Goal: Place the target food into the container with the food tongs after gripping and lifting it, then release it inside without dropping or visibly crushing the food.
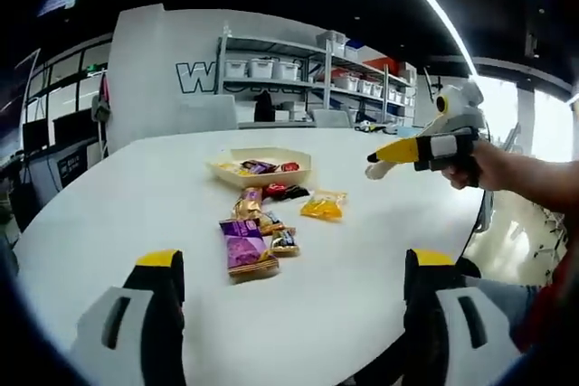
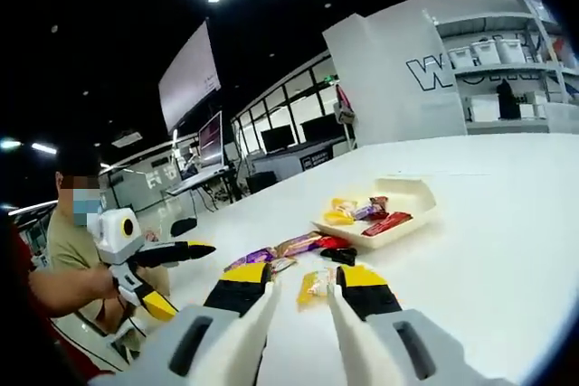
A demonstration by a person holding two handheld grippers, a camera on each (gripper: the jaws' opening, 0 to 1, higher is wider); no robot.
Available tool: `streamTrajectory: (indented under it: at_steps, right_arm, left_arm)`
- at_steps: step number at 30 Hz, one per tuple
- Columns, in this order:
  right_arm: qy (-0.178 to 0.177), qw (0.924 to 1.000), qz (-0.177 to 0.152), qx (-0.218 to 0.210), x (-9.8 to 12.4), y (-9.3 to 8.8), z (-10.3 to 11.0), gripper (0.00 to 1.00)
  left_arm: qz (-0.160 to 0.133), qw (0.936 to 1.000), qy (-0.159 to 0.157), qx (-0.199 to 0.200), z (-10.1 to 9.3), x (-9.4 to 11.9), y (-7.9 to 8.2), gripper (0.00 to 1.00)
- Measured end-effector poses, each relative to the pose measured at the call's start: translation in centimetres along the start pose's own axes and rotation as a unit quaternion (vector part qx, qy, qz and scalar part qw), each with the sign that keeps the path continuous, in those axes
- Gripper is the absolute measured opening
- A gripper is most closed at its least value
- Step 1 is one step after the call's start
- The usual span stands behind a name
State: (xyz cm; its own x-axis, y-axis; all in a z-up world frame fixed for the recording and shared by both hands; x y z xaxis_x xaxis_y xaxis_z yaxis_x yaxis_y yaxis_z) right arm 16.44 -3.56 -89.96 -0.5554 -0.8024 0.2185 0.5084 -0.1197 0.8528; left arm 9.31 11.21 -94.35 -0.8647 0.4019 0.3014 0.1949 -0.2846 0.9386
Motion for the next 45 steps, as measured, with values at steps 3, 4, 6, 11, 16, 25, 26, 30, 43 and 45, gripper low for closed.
streamTrajectory:
  at_steps: [3,4,6,11,16,25,26,30,43,45]
  right_arm:
    - [-0.008,1.0,-0.002,0.004,-0.3,0.1,-0.3,0.24]
    - [-0.01,0.9999,-0.002,0.005,-0.4,0.2,-0.4,0.24]
    - [-0.009,0.9999,-0.002,0.011,-0.6,0.3,-0.3,0.24]
    - [-0.026,0.9986,0.016,0.043,-2.0,0.5,-1.2,0.24]
    - [-0.036,0.9976,0.012,0.058,-3.4,1.1,-2.3,0.24]
    - [-0.054,0.997,0.05,0.022,-4.5,-1.0,-4.1,0.24]
    - [-0.045,0.9977,0.048,0.014,-4.2,-1.1,-3.9,0.25]
    - [-0.016,0.9981,0.055,-0.023,-3.3,-1.9,-2.7,0.25]
    - [0.019,0.9989,0.041,-0.007,-2.6,-0.5,0.1,0.25]
    - [-0.007,0.9982,0.057,0.018,-3.1,-0.8,-1.2,0.26]
  left_arm:
    - [-0.001,1.0,-0.001,-0.003,-0.2,0.1,0.1,0.99]
    - [0.0,1.0,-0.001,-0.002,-0.2,0.1,0.1,0.99]
    - [-0.001,1.0,-0.003,-0.002,-0.4,0.2,0.1,0.99]
    - [0.002,1.0,-0.003,0.0,-0.4,0.6,0.1,0.99]
    - [0.001,1.0,-0.002,-0.01,-0.3,0.8,0.6,0.97]
    - [-0.002,0.9996,-0.003,-0.028,-0.5,0.5,1.4,0.93]
    - [-0.004,0.9995,-0.003,-0.03,-0.6,0.5,1.5,0.92]
    - [0.001,0.9994,-0.005,-0.034,-0.8,0.5,1.3,0.91]
    - [0.001,0.9995,-0.011,-0.031,-1.0,0.5,1.1,0.88]
    - [0.001,0.9995,-0.011,-0.028,-0.9,0.6,1.1,0.88]
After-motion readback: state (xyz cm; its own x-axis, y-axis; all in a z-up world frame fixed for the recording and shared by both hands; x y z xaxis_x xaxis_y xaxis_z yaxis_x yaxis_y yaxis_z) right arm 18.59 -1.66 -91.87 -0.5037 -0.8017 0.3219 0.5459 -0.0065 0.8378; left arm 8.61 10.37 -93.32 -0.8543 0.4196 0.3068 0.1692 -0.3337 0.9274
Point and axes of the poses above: the point that each gripper's makers call its tool centre point, and the gripper's own axes: x roughly backward along the fingers, z roughly to its left, y roughly out of its top, the point moved 1 cm from there along x, roughly backward along the fingers, and after that the axes turned 14 degrees about -x, right-handed, at the moved point
